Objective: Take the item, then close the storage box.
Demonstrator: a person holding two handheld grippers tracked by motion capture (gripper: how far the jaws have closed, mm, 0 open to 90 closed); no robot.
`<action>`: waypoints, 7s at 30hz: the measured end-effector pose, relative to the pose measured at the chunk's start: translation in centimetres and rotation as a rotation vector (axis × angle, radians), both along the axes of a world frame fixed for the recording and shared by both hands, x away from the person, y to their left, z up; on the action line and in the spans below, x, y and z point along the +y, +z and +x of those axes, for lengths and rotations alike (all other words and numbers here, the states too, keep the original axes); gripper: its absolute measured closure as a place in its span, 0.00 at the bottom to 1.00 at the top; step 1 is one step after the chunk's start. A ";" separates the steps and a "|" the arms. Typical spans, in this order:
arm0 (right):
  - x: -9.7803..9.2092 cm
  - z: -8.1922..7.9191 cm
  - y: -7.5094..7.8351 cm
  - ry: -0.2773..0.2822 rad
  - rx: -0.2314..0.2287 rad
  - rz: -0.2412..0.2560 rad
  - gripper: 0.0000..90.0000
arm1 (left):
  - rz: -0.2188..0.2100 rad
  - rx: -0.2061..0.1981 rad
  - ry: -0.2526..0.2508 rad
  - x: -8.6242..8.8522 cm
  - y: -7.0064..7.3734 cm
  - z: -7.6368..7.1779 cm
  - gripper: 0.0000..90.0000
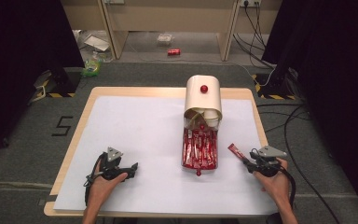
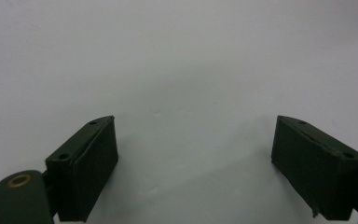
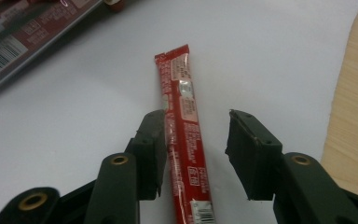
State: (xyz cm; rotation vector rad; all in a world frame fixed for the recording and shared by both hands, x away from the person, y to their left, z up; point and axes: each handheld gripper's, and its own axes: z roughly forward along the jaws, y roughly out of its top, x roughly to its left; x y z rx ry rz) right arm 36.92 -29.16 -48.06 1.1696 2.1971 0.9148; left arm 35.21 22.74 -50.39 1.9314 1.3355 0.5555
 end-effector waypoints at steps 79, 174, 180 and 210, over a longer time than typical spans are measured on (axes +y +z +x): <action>4.3 -4.1 1.1 0.122 -0.115 0.079 0.44 | -0.008 0.001 0.001 0.1 0.0 0.0 0.16; 8.5 -5.0 0.8 0.258 -0.151 0.092 0.38 | 0.004 0.000 0.000 0.0 0.0 0.0 0.15; 8.6 -4.7 0.8 0.247 -0.155 0.087 0.37 | 0.004 0.000 0.000 0.0 0.0 0.0 0.15; 10.0 -3.7 0.8 0.246 -0.158 0.031 0.34 | 0.003 0.001 0.000 0.0 0.0 0.0 0.15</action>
